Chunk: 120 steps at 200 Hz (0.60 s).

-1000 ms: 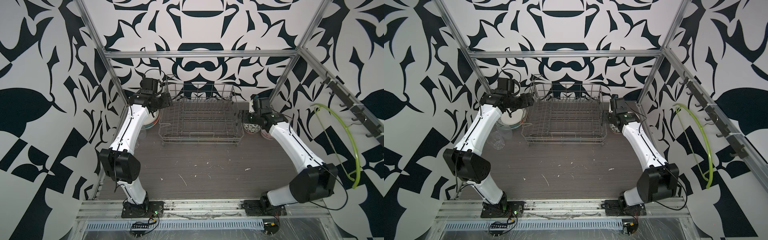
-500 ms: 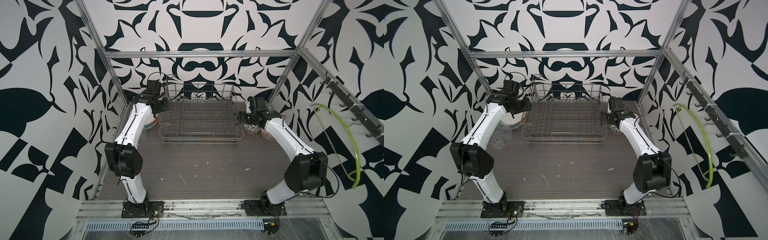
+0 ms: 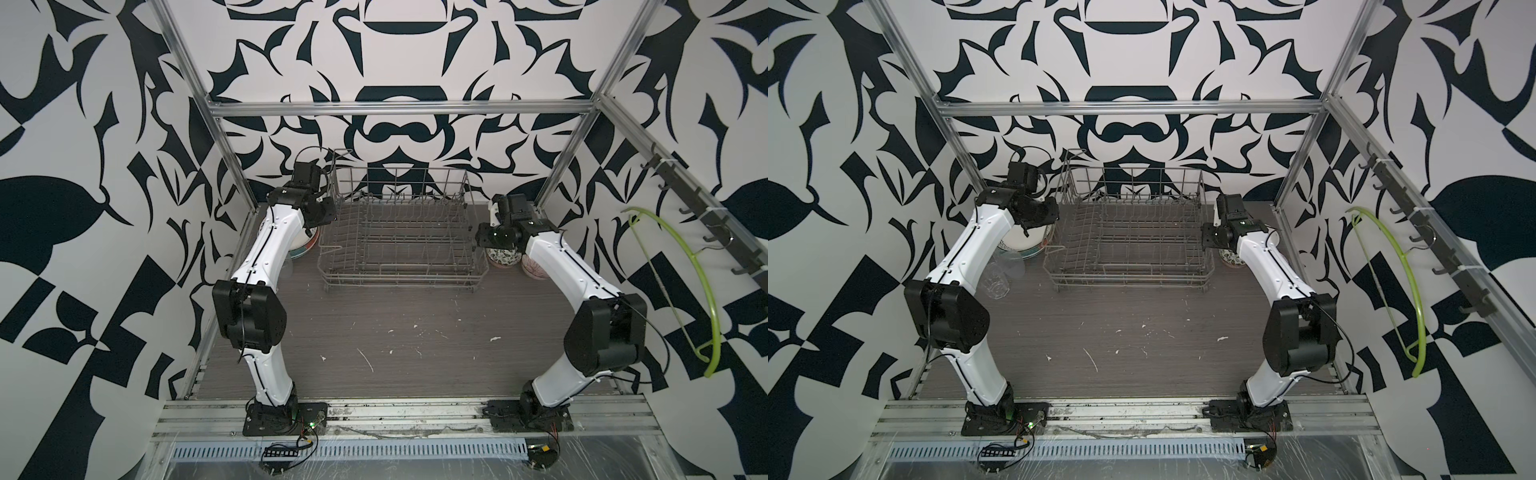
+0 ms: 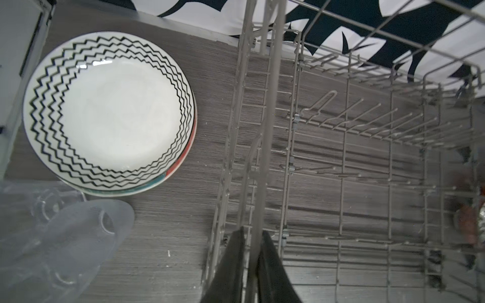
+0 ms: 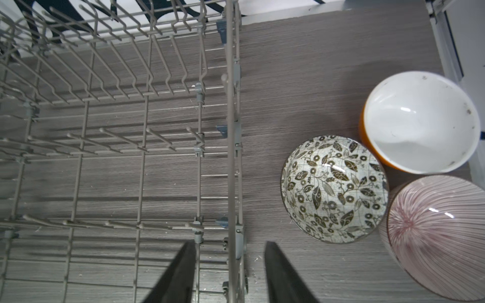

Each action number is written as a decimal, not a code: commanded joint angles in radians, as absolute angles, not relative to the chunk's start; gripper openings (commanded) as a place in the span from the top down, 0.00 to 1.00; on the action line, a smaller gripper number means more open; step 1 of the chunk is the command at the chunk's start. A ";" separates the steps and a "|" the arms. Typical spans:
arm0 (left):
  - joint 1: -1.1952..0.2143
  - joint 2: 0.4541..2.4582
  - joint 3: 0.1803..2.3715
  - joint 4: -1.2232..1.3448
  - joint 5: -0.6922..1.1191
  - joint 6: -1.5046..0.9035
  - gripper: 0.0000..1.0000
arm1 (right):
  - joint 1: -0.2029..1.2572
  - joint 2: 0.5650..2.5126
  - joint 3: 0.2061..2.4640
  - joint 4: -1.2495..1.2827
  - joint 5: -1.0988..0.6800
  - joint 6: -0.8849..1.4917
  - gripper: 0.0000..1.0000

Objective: Load bowls into a dish rack
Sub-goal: Move the dish rack to the center of the board.

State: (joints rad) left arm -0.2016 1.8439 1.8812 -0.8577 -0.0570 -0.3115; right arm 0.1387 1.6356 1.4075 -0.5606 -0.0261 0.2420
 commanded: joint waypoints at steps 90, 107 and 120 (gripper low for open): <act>-0.209 1.801 1.814 -0.851 -0.021 -0.325 0.90 | 0.135 1.642 1.394 -0.537 -0.006 0.244 0.74; -0.209 1.802 1.813 -0.850 -0.020 -0.324 0.90 | 0.135 1.632 1.396 -0.536 0.003 0.243 0.73; -0.209 1.802 1.812 -0.850 -0.020 -0.324 0.90 | 0.135 1.621 1.396 -0.537 0.014 0.244 0.71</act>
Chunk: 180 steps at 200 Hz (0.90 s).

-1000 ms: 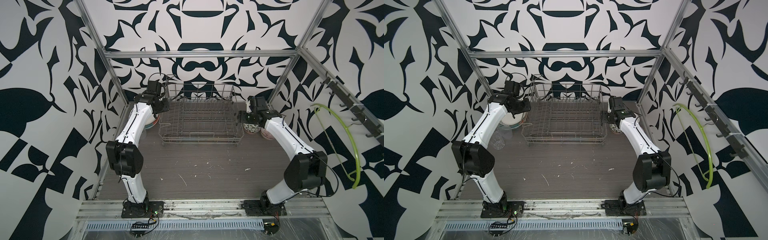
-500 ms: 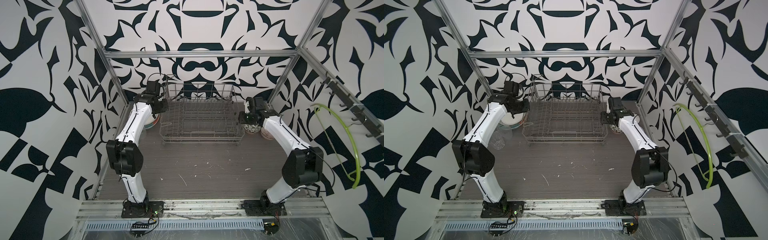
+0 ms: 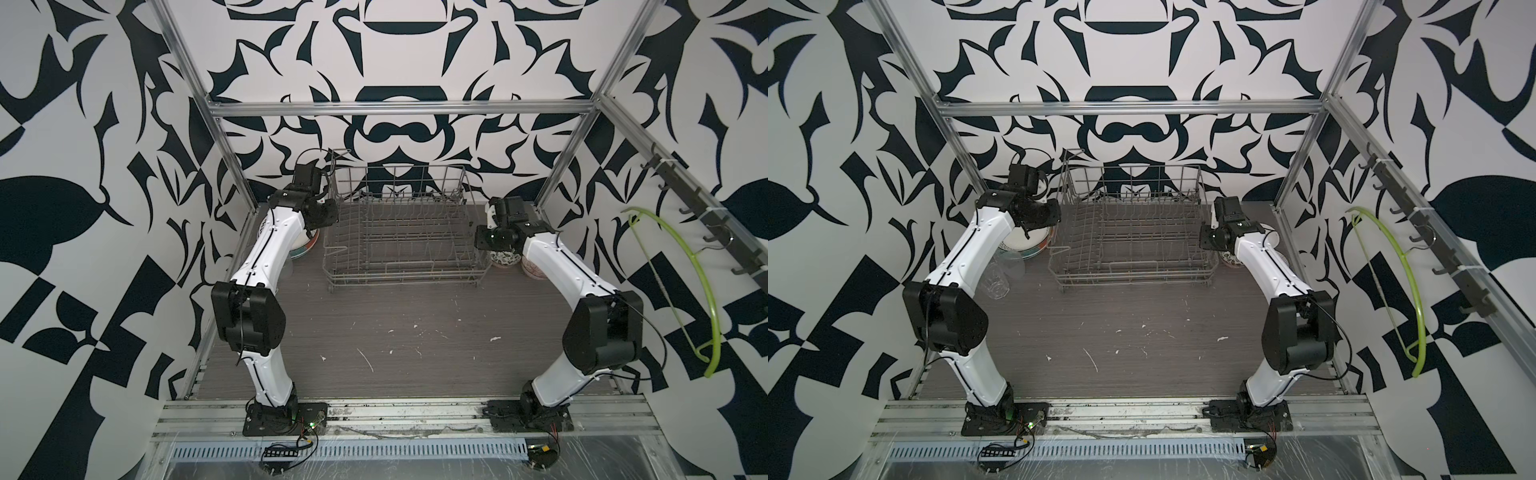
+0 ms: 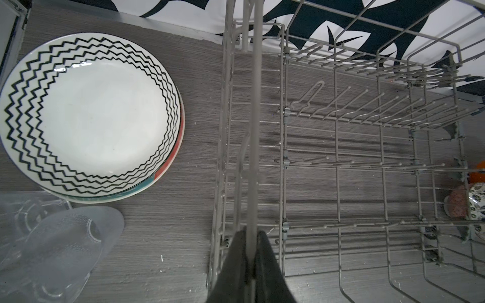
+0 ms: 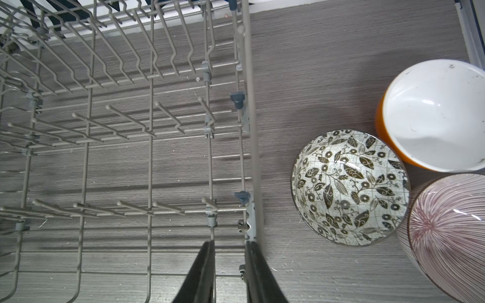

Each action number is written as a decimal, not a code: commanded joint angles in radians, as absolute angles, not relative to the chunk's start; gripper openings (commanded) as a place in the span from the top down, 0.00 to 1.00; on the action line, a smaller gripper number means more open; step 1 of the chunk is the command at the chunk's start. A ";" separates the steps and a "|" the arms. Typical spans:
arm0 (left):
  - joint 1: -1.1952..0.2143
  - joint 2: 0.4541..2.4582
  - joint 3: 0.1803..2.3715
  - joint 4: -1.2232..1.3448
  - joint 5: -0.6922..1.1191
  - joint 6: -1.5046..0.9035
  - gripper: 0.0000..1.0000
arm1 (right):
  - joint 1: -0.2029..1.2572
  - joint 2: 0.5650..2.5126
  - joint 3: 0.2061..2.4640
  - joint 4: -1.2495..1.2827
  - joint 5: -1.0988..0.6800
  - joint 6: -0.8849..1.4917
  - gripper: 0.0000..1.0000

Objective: Load bowls into a dish rack
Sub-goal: Move the dish rack to the center of the board.

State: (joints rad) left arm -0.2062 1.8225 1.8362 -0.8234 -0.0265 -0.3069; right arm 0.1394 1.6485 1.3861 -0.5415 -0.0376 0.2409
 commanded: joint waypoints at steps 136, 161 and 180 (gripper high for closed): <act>-0.209 1.813 1.810 -0.847 -0.019 -0.313 0.90 | 0.092 1.583 1.380 -0.539 0.055 0.246 0.62; -0.209 1.813 1.809 -0.847 -0.014 -0.313 0.90 | 0.092 1.610 1.383 -0.540 0.026 0.248 0.65; -0.209 1.813 1.809 -0.846 -0.014 -0.312 0.90 | 0.092 1.628 1.391 -0.542 0.003 0.248 0.67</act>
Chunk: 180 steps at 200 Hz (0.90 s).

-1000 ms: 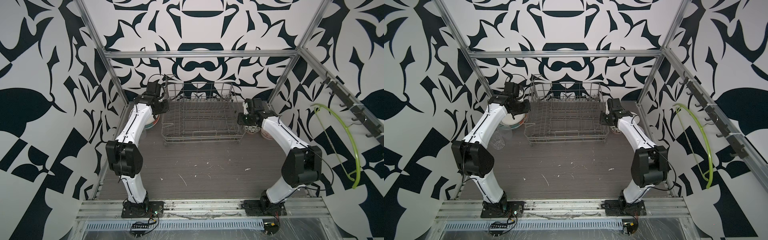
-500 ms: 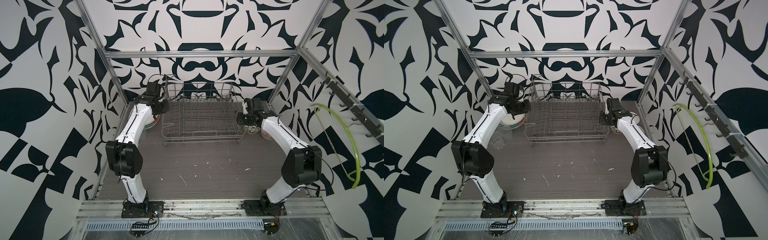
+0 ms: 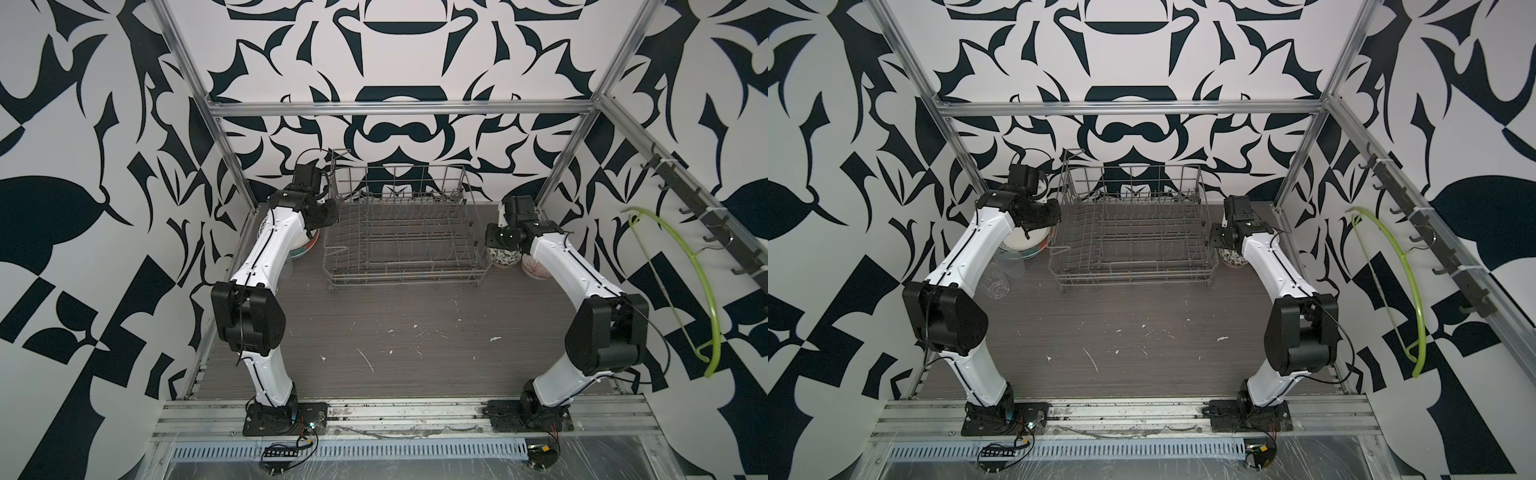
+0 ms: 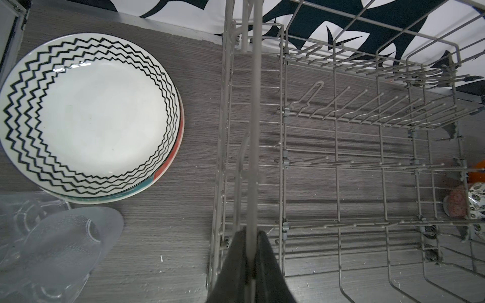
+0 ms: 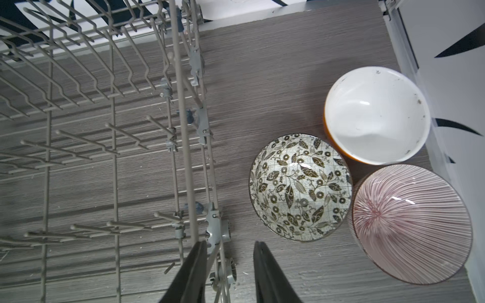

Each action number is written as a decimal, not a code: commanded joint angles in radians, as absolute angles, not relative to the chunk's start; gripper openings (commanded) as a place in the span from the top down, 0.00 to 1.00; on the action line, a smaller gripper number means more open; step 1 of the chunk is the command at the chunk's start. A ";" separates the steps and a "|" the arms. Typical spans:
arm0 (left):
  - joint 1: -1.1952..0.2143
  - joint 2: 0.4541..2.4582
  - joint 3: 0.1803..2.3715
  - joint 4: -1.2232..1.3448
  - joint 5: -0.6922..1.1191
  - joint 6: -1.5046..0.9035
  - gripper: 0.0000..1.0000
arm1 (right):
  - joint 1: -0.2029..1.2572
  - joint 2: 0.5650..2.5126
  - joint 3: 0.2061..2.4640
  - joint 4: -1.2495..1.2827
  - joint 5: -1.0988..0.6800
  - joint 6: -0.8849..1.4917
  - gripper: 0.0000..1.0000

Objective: Load bowls into a dish rack
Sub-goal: Move the dish rack to the center of the board.

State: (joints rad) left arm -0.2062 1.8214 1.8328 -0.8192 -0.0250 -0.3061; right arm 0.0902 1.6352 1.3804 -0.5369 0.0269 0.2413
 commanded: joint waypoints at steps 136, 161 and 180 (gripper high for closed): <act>-0.209 1.830 1.813 -0.844 -0.011 -0.309 0.90 | 0.095 1.660 1.385 -0.543 -0.070 0.265 0.73; -0.209 1.829 1.806 -0.845 -0.009 -0.310 0.90 | 0.098 1.652 1.375 -0.541 -0.080 0.265 0.80; -0.209 1.821 1.790 -0.834 -0.007 -0.324 0.90 | 0.100 1.649 1.360 -0.541 -0.086 0.264 0.89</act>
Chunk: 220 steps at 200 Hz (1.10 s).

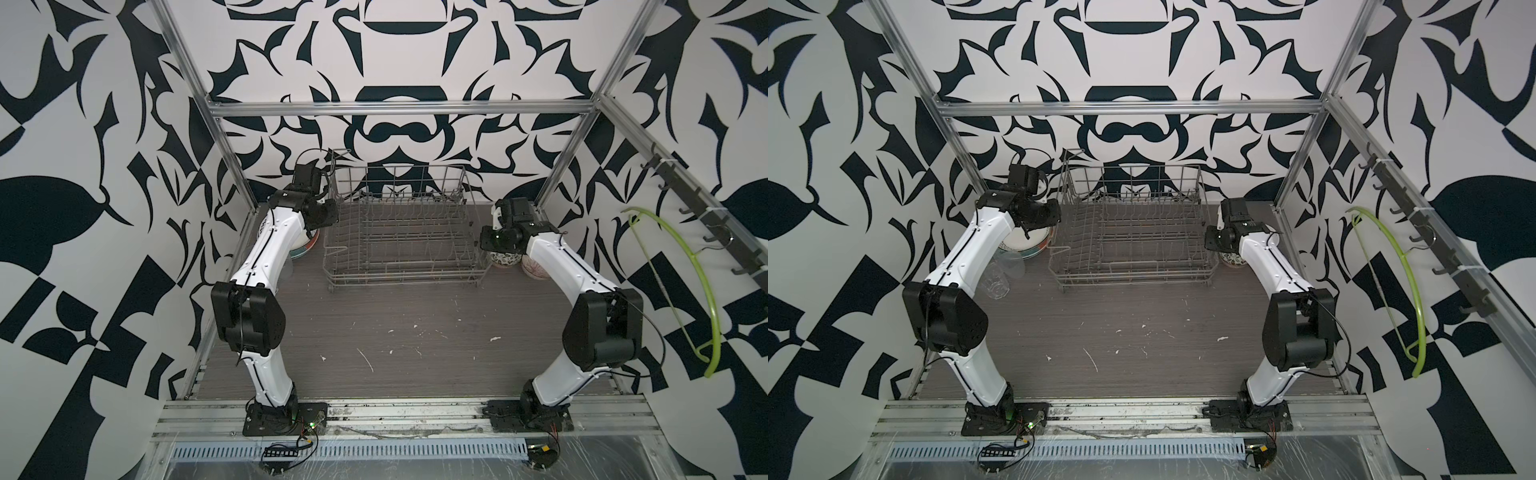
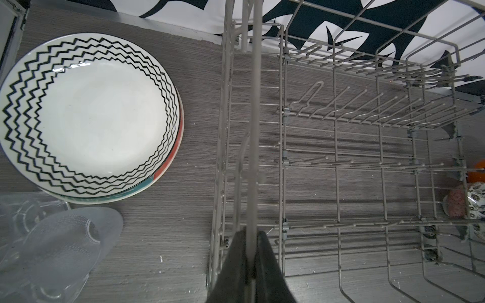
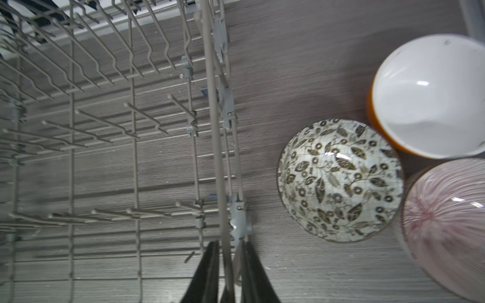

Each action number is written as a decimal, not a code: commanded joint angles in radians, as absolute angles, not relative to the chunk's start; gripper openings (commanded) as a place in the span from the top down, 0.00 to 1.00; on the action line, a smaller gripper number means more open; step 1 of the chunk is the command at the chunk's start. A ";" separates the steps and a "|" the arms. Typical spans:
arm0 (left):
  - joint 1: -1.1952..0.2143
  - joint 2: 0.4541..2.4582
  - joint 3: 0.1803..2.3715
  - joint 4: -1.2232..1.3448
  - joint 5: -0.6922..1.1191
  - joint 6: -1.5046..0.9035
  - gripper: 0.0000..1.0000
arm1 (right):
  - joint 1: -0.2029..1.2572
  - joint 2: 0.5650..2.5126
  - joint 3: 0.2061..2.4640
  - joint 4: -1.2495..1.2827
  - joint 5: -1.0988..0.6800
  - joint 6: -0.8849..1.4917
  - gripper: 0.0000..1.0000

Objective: Load bowls into a dish rack
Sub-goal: Move the dish rack to the center of the board.

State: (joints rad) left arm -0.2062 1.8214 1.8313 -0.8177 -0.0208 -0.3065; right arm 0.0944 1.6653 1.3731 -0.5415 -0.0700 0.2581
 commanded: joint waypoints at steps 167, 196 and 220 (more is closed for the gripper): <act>-0.289 1.407 1.367 -0.706 -0.071 -0.541 0.92 | 0.103 1.393 1.127 -0.592 -0.021 0.319 1.00; -0.311 1.313 1.286 -0.700 -0.103 -0.578 0.91 | 0.103 1.327 1.079 -0.604 -0.026 0.345 1.00; -0.353 1.266 1.246 -0.703 -0.139 -0.596 0.91 | 0.106 1.255 1.018 -0.602 -0.050 0.363 1.00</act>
State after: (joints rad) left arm -0.3153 1.3258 1.2751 -0.6811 -0.0845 -0.5133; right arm 0.0998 1.3308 1.0599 -0.5716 -0.0422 0.2745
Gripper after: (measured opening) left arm 0.096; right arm 0.110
